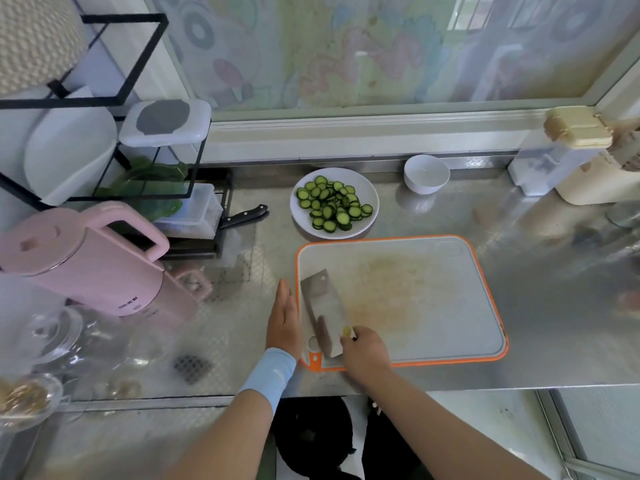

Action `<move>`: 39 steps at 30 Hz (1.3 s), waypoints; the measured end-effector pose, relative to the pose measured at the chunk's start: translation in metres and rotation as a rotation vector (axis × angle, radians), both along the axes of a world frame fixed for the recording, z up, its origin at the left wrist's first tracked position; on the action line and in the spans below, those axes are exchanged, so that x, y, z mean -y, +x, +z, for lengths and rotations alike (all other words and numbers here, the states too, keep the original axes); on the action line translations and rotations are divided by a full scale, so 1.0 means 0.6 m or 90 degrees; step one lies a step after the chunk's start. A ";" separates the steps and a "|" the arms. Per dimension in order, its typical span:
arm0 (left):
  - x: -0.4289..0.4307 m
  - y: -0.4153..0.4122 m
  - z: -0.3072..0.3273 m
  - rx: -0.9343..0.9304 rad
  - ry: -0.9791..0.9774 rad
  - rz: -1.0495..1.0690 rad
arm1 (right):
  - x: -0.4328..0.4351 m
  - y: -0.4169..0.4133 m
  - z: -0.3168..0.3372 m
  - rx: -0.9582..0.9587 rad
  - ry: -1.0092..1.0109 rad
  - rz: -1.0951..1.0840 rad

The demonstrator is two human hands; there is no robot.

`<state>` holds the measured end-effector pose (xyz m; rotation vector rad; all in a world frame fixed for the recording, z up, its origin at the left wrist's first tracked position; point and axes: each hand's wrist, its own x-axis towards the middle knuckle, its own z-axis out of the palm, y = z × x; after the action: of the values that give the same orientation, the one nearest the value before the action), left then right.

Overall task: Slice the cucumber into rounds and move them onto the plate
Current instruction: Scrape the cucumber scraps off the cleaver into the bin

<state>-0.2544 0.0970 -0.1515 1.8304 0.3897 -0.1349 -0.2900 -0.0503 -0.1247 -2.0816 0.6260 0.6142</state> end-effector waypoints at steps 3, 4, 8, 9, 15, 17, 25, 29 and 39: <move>-0.030 -0.024 0.020 0.016 0.061 -0.013 | 0.006 -0.019 0.019 0.000 0.026 -0.035; -0.037 -0.032 0.030 0.020 0.084 -0.031 | 0.009 -0.026 0.029 0.000 0.050 -0.051; -0.041 -0.070 0.070 0.070 0.156 -0.126 | 0.009 -0.056 0.070 -0.008 0.149 -0.096; -0.039 -0.080 0.079 0.105 0.180 -0.168 | 0.008 -0.063 0.080 -0.011 0.156 -0.089; -0.028 -0.183 0.092 0.317 0.440 -0.413 | 0.020 -0.105 0.107 -0.039 0.151 -0.062; -0.027 -0.231 0.083 0.319 0.490 -0.427 | 0.030 -0.127 0.107 -0.041 0.152 -0.046; -0.008 -0.381 0.055 0.261 0.577 -0.479 | 0.071 -0.246 0.096 -0.097 0.104 0.049; -0.013 -0.413 0.038 0.177 0.627 -0.460 | 0.093 -0.299 0.098 -0.111 0.073 0.107; -0.045 -0.385 -0.023 -0.275 0.654 -0.413 | 0.127 -0.346 0.053 -0.138 0.013 0.144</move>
<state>-0.4852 0.1242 -0.1655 2.9057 0.1312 -0.9265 -0.4976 -0.1265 -0.0929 -2.0986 0.5045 0.9822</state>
